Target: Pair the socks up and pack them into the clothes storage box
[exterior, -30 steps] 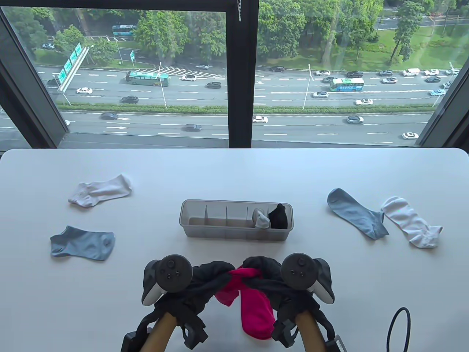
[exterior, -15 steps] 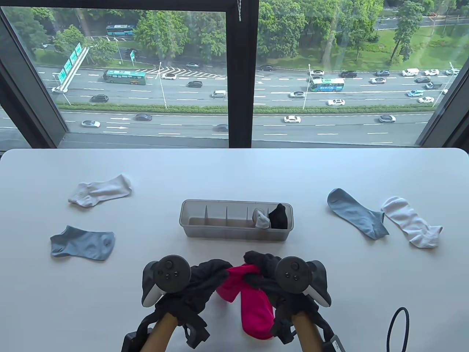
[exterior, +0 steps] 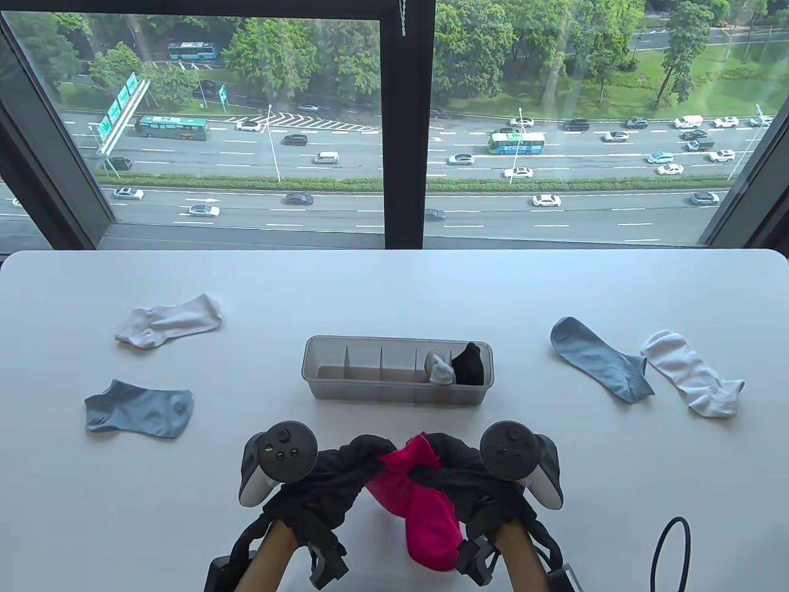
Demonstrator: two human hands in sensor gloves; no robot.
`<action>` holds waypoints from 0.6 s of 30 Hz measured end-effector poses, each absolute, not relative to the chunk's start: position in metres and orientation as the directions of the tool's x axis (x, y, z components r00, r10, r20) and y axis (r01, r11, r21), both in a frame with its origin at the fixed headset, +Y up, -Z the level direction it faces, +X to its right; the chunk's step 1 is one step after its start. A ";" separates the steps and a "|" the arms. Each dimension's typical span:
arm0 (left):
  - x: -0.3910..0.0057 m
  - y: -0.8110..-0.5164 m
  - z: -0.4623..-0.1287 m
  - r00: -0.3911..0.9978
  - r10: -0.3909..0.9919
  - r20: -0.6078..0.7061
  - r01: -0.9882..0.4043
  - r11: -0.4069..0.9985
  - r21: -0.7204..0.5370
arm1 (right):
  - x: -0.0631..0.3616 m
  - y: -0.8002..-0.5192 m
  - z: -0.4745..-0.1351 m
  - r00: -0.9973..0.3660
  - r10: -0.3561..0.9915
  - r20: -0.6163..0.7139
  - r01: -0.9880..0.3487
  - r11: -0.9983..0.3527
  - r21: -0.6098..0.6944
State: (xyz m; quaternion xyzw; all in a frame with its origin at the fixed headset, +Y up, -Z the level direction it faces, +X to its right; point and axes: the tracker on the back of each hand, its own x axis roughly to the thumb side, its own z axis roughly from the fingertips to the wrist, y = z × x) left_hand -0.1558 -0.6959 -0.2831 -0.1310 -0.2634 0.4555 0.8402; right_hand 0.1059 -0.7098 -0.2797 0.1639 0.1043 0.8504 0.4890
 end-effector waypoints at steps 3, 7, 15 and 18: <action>-0.160 -0.702 -0.285 0.468 0.849 0.245 -0.602 0.510 -0.615 | 0.112 -0.705 -0.278 -0.474 0.864 0.167 -0.830 -0.502 0.242; -0.148 -0.703 -0.278 0.577 0.750 0.323 -0.513 0.641 -0.571 | 0.104 -0.697 -0.274 -0.561 0.796 0.226 -0.759 -0.604 0.244; -0.147 -0.692 -0.275 0.588 0.740 0.328 -0.708 0.666 -0.233 | 0.097 -0.698 -0.276 -0.729 0.660 0.182 -0.636 -0.752 0.174; -0.149 -0.692 -0.277 0.568 0.754 0.329 -0.719 0.650 -0.248 | 0.109 -0.700 -0.277 -0.740 0.648 0.181 -0.621 -0.761 0.187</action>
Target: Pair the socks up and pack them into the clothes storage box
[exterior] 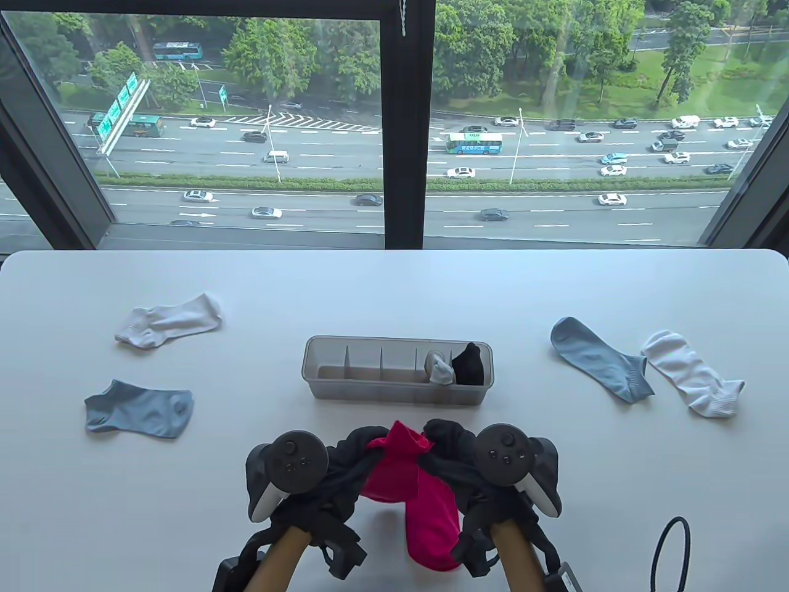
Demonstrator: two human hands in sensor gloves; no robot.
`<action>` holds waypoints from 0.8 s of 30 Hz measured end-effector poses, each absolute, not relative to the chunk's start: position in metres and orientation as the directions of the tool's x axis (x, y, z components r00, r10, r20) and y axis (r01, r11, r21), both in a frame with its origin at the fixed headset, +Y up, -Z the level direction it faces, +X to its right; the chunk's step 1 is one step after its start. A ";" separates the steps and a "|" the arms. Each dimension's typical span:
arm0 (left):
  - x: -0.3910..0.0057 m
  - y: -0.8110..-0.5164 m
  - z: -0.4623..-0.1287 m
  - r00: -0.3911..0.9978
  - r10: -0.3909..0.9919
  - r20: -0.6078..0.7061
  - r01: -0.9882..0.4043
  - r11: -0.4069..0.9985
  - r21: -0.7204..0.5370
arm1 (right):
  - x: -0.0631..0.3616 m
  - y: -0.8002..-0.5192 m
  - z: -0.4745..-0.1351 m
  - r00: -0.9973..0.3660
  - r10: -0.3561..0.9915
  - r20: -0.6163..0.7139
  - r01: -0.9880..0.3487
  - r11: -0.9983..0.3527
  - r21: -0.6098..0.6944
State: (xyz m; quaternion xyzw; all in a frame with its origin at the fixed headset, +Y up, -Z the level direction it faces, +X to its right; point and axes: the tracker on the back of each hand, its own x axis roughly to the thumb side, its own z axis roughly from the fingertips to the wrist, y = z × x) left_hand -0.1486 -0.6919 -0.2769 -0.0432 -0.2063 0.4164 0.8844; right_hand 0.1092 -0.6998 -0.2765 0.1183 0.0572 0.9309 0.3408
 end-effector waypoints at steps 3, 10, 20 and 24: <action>-0.146 -0.694 -0.279 0.487 0.806 0.337 -0.706 0.590 -0.392 | 0.107 -0.698 -0.275 -0.629 0.731 0.264 -0.643 -0.680 0.353; -0.142 -0.694 -0.274 0.536 0.774 0.339 -0.701 0.631 -0.332 | 0.095 -0.692 -0.272 -0.598 0.757 0.263 -0.709 -0.653 0.267; -0.112 -0.686 -0.273 0.303 0.943 0.137 -0.813 0.331 -0.478 | 0.128 -0.656 -0.264 -0.581 0.791 0.189 -0.787 -0.606 0.113; -0.099 -0.717 -0.284 0.525 0.851 -0.035 -0.724 0.424 -0.544 | 0.122 -0.685 -0.281 -0.749 0.662 0.017 -0.652 -0.742 0.155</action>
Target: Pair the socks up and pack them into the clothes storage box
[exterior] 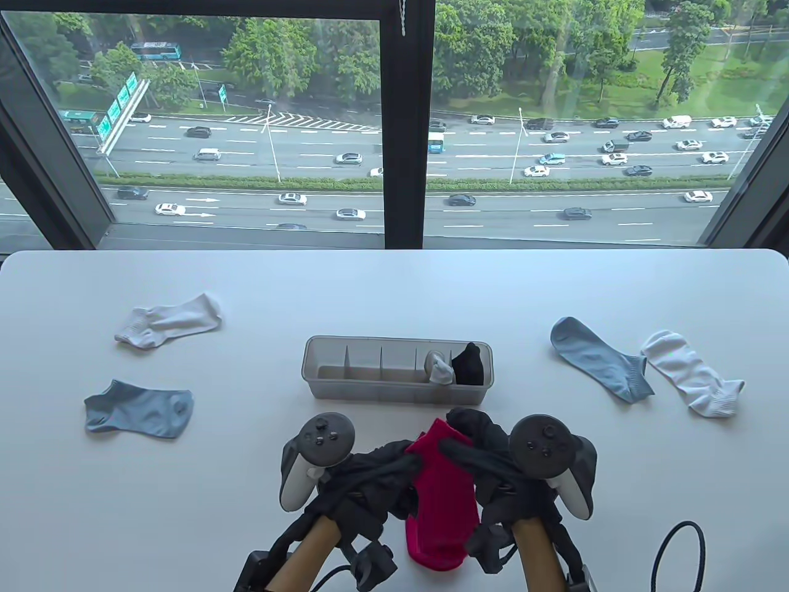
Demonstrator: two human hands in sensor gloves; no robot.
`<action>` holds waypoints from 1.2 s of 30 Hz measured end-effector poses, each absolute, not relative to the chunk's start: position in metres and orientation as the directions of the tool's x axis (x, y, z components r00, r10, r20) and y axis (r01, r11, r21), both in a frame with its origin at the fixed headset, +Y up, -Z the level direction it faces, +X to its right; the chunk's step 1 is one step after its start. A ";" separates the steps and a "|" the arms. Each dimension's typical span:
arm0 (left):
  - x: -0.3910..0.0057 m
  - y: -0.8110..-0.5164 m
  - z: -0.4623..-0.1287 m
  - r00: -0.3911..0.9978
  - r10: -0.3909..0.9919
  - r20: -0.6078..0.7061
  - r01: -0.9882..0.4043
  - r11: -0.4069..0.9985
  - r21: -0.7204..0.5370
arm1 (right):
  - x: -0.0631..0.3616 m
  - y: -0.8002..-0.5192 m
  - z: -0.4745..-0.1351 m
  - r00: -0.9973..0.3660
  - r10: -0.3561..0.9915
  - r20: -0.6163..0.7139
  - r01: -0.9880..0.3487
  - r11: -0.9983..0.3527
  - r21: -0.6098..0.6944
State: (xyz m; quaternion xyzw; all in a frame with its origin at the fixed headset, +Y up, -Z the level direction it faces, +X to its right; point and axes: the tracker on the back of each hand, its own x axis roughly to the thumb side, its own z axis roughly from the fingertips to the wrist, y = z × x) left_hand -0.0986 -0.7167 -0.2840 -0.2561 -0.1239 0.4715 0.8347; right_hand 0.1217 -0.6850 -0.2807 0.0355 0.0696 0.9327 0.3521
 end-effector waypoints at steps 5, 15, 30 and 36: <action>-0.089 -0.763 -0.300 0.818 0.570 -0.073 -0.505 0.652 -0.565 | 0.081 -0.746 -0.304 -0.963 0.268 -0.033 -0.266 -0.924 0.273; -0.105 -0.773 -0.298 0.802 0.581 -0.141 -0.537 0.597 -0.595 | 0.067 -0.766 -0.298 -0.995 0.096 0.009 -0.085 -0.915 0.395; -0.139 -0.721 -0.303 0.534 0.838 0.109 -0.759 0.533 -0.374 | 0.084 -0.701 -0.273 -0.827 0.530 0.189 -0.523 -0.848 0.086; -0.153 -0.717 -0.302 0.521 0.840 0.152 -0.777 0.540 -0.323 | 0.095 -0.683 -0.270 -0.649 0.672 0.357 -0.613 -0.740 0.279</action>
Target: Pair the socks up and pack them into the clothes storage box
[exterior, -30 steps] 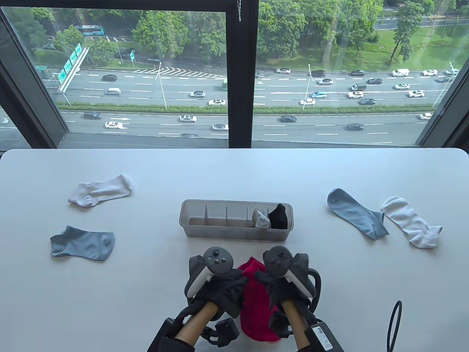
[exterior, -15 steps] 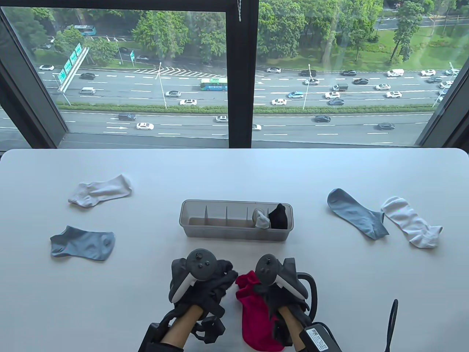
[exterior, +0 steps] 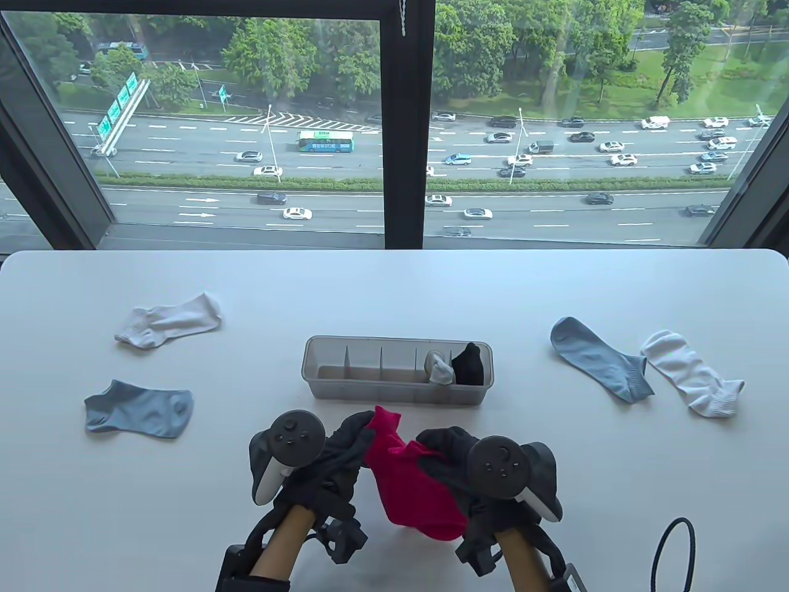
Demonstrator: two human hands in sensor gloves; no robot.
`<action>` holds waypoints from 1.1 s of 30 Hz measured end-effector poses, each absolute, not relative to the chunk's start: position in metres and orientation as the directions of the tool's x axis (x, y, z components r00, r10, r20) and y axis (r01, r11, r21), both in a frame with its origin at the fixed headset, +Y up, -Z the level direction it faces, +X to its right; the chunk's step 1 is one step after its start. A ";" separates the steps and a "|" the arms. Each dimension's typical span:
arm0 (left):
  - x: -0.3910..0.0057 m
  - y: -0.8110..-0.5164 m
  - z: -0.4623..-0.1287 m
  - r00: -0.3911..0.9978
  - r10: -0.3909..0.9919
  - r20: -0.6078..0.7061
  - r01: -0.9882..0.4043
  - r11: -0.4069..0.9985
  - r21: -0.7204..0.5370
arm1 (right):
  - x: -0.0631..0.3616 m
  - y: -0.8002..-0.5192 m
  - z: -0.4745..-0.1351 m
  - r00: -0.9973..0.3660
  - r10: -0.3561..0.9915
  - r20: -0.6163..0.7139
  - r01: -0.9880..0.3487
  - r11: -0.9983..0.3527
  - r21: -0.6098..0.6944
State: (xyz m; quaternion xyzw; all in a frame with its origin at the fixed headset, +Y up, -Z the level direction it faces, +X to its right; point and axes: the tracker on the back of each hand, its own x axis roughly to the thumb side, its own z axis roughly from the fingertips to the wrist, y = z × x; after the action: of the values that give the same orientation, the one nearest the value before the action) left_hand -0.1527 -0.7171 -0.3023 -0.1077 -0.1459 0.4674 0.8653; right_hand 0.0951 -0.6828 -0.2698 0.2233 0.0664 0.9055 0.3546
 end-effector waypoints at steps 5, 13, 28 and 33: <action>-0.137 -0.709 -0.298 0.328 0.928 0.178 -0.772 0.372 -0.516 | 0.093 -0.688 -0.268 -0.611 0.734 0.297 -0.716 -0.672 0.190; -0.131 -0.709 -0.292 0.216 0.959 0.184 -0.728 0.284 -0.624 | 0.098 -0.685 -0.264 -0.630 0.727 0.273 -0.742 -0.668 0.068; -0.118 -0.686 -0.281 0.615 0.650 0.446 -0.500 0.759 -0.417 | 0.115 -0.697 -0.278 -0.703 0.635 0.320 -0.535 -0.769 0.351; -0.122 -0.683 -0.282 0.636 0.643 0.427 -0.567 0.764 -0.307 | 0.120 -0.697 -0.279 -0.618 0.742 0.258 -0.697 -0.670 0.255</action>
State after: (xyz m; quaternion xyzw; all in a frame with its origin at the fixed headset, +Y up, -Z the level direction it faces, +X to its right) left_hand -0.1219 -0.6830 -0.2824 -0.0719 -0.2636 0.3358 0.9014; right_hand 0.1201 -0.6971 -0.2788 0.1730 0.0648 0.8972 0.4010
